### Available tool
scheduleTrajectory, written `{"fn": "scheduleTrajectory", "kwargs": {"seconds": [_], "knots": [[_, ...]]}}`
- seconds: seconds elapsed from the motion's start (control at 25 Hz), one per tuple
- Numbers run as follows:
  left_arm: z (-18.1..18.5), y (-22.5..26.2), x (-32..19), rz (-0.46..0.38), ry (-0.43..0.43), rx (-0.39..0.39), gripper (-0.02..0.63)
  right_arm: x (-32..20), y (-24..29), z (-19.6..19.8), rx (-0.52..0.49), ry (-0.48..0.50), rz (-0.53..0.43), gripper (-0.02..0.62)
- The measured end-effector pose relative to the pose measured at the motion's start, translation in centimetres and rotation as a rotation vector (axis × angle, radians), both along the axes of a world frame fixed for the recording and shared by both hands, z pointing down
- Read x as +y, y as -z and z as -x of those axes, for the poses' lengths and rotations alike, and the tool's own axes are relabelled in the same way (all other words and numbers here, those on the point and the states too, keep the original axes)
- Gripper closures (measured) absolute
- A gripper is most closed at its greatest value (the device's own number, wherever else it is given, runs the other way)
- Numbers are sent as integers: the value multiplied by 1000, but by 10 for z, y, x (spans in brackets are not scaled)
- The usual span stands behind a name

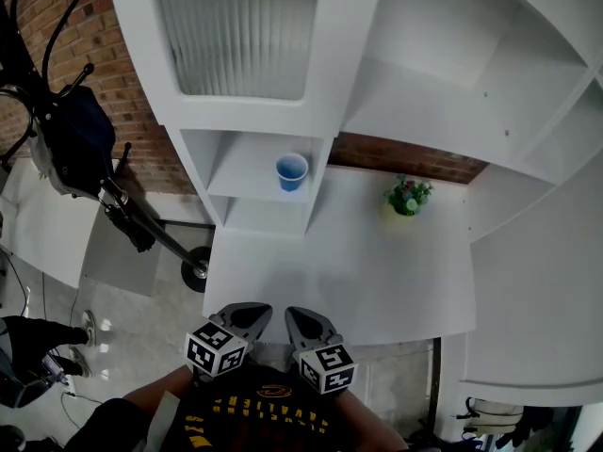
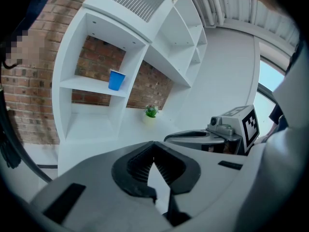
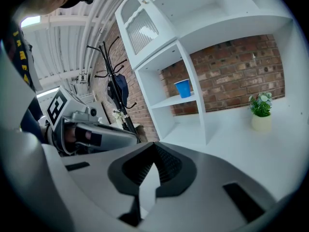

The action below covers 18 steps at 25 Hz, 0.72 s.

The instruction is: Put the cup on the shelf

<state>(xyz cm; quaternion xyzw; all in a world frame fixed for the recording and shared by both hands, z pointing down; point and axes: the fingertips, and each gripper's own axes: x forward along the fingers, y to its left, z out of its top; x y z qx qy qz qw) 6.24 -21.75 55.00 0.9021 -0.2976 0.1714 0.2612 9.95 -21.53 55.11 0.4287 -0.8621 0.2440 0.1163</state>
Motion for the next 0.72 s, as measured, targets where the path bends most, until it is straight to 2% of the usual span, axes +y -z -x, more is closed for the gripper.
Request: {"fn": "scheduleTrajectory", "kwargs": {"seconds": [0.28,0.56,0.72], "knots": [[0,-2,3,4,-1,-2,603,4,-1,2,6,10,-37,591],[2,-2,7,9,-7,-4,603,9,2,4,9,14,-19,591],[2,-2,8,7,-12,-5,603,8,1,4,7,6,-41,591]]}}
